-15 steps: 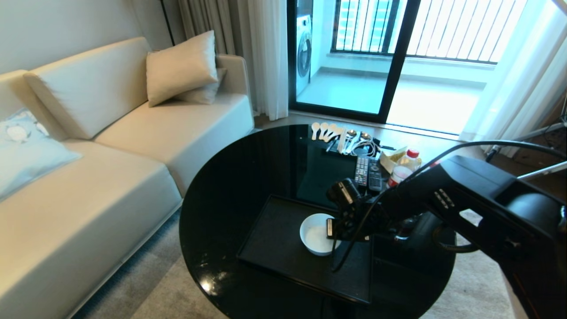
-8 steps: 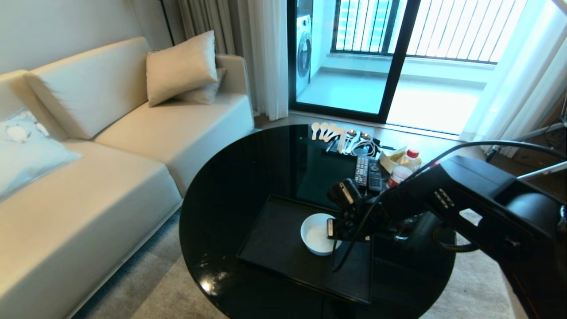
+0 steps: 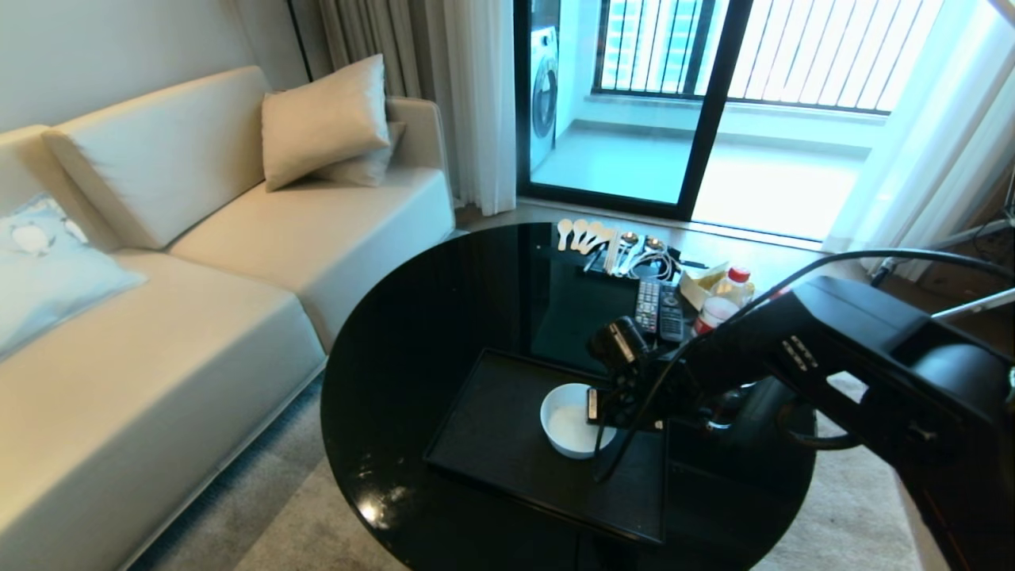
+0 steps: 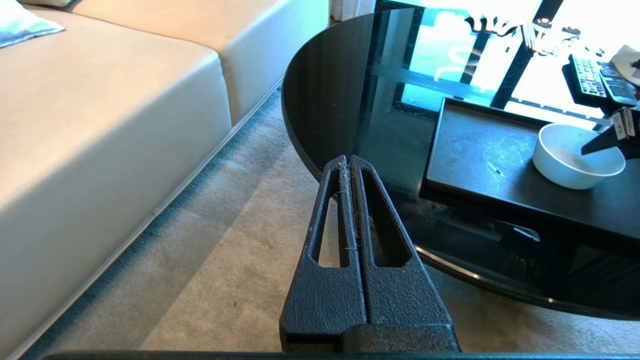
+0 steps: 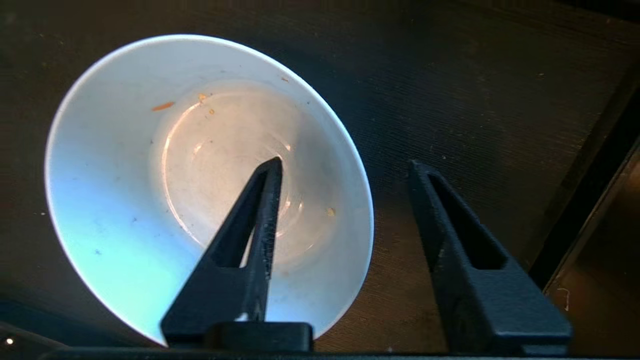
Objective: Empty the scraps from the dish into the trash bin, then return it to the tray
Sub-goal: Put the bowl back to the table
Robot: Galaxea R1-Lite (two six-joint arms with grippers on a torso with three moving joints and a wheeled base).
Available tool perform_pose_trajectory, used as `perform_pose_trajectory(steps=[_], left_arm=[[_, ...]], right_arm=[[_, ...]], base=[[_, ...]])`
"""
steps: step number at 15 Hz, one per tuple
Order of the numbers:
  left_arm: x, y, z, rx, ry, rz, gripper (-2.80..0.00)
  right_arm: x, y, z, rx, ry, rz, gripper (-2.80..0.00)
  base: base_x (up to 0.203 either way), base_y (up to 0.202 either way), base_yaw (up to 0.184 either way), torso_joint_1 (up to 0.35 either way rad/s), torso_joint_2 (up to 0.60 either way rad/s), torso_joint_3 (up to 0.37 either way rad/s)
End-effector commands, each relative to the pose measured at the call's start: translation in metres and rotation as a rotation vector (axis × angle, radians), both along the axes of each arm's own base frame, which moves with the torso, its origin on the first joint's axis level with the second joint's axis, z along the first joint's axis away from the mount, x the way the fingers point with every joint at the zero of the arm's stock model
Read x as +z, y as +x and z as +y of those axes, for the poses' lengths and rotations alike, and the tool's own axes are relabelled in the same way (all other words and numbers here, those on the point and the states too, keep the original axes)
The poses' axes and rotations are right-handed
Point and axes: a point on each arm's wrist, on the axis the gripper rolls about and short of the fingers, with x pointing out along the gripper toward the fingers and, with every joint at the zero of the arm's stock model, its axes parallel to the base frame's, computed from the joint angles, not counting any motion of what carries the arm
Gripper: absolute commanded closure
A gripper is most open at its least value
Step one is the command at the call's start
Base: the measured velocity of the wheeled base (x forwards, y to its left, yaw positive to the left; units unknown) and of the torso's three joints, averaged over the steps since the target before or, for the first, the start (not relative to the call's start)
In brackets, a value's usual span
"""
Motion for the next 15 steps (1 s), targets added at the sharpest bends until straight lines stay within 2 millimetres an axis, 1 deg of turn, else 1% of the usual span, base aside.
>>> perform_pose_trajectory(steps=[1, 4, 6, 8, 12, 15], left_arm=[[0.0, 0.0, 0.0, 0.0, 0.0, -0.001, 0.0], [0.0, 0.0, 0.0, 0.0, 0.0, -0.001, 0.0], [0.0, 0.0, 0.0, 0.0, 0.0, -0.001, 0.0], [0.0, 0.0, 0.0, 0.0, 0.0, -0.001, 0.0], [0.0, 0.0, 0.0, 0.0, 0.0, -0.001, 0.0], [0.0, 0.0, 0.0, 0.0, 0.0, -0.001, 0.0]], right_arm=[[0.01, -0.001, 0.001, -0.003, 0.014, -0.022, -2.8], [0.033, -0.002, -0.001, -0.003, 0.035, -0.069, -2.8], [0.057, -0.008, -0.005, -0.003, 0.055, -0.11, -2.8], [0.081, -0.018, -0.013, -0.006, 0.072, -0.144, -2.8], [0.13, -0.049, -0.034, -0.012, 0.11, -0.217, -2.8], [0.155, -0.077, -0.057, -0.003, 0.103, -0.264, -2.8]], base=[[0.0, 0.0, 0.0, 0.0, 0.0, 0.0], [0.0, 0.0, 0.0, 0.0, 0.0, 0.0], [0.0, 0.0, 0.0, 0.0, 0.0, 0.0], [0.0, 0.0, 0.0, 0.0, 0.0, 0.0], [0.0, 0.0, 0.0, 0.0, 0.0, 0.0], [0.0, 0.0, 0.0, 0.0, 0.0, 0.0]])
